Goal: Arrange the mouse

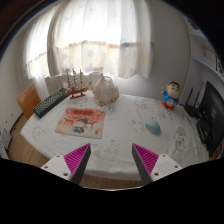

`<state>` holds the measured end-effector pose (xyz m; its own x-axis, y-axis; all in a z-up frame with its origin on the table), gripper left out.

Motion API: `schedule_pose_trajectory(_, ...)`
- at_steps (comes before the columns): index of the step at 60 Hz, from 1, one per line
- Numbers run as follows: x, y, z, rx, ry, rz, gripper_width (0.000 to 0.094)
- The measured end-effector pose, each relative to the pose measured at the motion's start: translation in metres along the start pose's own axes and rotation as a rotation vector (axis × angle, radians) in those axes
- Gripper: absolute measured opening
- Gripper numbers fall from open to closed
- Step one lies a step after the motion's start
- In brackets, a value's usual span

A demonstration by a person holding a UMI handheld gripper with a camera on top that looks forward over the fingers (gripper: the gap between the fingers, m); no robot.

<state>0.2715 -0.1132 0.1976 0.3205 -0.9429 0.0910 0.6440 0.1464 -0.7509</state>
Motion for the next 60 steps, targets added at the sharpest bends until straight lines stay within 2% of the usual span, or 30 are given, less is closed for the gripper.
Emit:
schedule_pose_trajectory(8,-0.032,0.001,0.001,-0.021,0.084,-0.06,0.0853)
schedule_pose_trajectory(22,-0.138,0.021,0.003,-0.044,0.216,-0.131,0.0855)
schedule_pose_trajectory(35,-0.189,0.031,-0.019,-0.103,0.247,-0.096,0.0852)
schedule_pose_trajectory(46,-0.214,0.028,-0.07,-0.172,0.201,-0.085,0.0856)
schedule_pose_trajectory(60,-0.252,0.019,-0.145,-0.161,0.178,-0.084,0.0856)
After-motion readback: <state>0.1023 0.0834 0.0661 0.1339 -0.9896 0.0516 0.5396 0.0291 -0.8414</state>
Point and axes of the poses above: the point between the fingertips, and its own axes, seen from behind it with the camera up: x to the left, y down, z backward, against the way the camera looks, the point moved 8 cm from there along z, backward, against the way the camera looks, and after that the axes turned 11 degrees about -y, right-handed, at the moved point
